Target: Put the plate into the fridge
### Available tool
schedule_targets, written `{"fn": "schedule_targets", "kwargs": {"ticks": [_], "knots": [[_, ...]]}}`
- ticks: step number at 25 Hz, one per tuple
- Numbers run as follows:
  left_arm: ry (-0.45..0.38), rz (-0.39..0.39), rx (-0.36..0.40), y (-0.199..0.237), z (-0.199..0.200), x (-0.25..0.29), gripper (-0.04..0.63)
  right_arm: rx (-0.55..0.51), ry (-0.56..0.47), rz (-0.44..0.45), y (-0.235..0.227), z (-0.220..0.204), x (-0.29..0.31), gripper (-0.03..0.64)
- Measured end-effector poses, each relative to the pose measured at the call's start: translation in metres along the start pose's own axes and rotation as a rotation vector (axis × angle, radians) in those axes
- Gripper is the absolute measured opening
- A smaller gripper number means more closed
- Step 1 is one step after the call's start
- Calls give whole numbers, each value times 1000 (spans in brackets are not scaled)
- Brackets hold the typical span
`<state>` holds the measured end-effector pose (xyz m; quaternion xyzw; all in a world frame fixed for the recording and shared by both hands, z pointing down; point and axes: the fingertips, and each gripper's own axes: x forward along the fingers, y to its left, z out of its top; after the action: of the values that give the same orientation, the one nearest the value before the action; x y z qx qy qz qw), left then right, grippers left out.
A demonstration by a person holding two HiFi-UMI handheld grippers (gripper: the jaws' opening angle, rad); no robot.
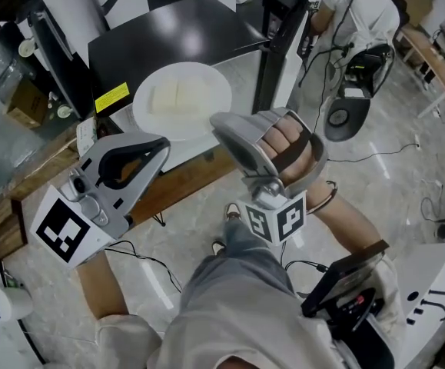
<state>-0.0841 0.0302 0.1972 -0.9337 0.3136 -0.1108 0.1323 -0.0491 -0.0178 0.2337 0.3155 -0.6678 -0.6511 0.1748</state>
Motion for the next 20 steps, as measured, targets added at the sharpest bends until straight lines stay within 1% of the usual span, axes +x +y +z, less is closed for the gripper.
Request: {"fn": "schedule_targets", "kwargs": {"ticks": [4, 7, 9, 11, 13, 17, 20], "knots": [[17, 11, -20, -18, -20, 0, 20, 30, 2, 18, 26, 5, -17, 34], [56, -1, -62, -29, -47, 5, 19, 36, 14, 44, 55, 0, -23, 34], [72, 17, -99, -28, -65, 9, 18, 40, 24, 68, 74, -8, -20, 34], [59, 66, -137, -20, -78, 14, 18, 47, 38, 82, 92, -19, -11, 34], [44, 137, -169, -7, -92, 22, 18, 47, 53, 84, 111, -32, 2, 34], [78, 326, -181, 29, -139, 39, 18, 15, 82, 85, 146, -54, 40, 34], [96, 414, -207, 50, -171, 53, 18, 20, 89, 102, 167, -63, 65, 34]]}}
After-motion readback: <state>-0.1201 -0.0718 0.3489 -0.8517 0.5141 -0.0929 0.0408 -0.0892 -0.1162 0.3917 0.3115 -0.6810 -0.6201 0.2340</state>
